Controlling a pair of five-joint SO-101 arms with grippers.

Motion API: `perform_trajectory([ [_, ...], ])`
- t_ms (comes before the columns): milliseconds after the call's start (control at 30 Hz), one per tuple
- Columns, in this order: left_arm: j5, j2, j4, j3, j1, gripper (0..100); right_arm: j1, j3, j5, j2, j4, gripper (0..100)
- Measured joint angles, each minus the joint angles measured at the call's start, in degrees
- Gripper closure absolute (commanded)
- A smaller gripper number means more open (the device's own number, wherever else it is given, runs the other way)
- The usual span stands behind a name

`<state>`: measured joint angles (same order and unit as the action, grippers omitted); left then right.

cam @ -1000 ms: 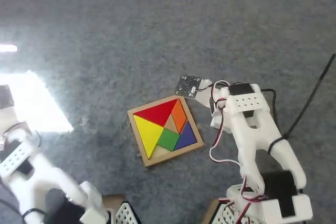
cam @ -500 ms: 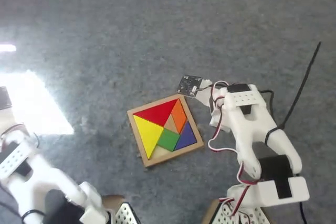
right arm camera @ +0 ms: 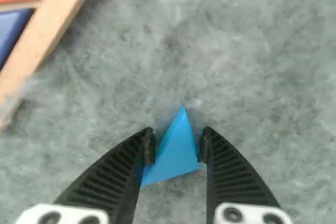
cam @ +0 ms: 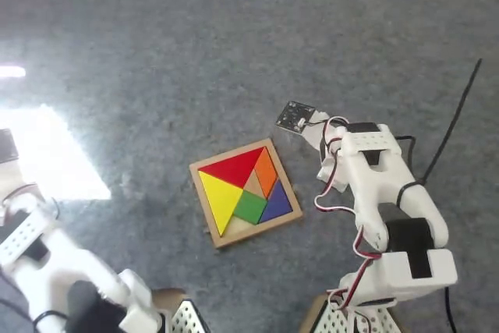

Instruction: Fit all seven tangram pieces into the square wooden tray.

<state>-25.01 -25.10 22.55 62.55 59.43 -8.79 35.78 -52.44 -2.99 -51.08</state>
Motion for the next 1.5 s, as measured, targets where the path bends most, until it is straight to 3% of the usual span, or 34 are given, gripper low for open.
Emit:
perform_trajectory([
  [233,0.0,0.0,0.0,0.0,0.0,98,0.0,0.0,11.34,3.87,-2.37,78.4],
  [533,0.0,0.0,0.0,0.0,0.0,98,0.09,0.0,27.25,5.19,-5.19,80.8],
  [833,0.0,0.0,0.0,0.0,0.0,98,0.35,-1.41,28.57,-1.32,-2.29,81.0],
  [1033,0.0,0.0,0.0,0.0,0.0,98,0.97,-1.93,28.57,-1.49,-2.11,99.3],
  [1333,0.0,0.0,0.0,0.0,0.0,98,0.88,-2.46,28.57,-1.49,-2.46,97.6],
  [1500,0.0,0.0,0.0,0.0,0.0,98,0.18,-7.3,28.48,1.93,-8.97,97.2],
])
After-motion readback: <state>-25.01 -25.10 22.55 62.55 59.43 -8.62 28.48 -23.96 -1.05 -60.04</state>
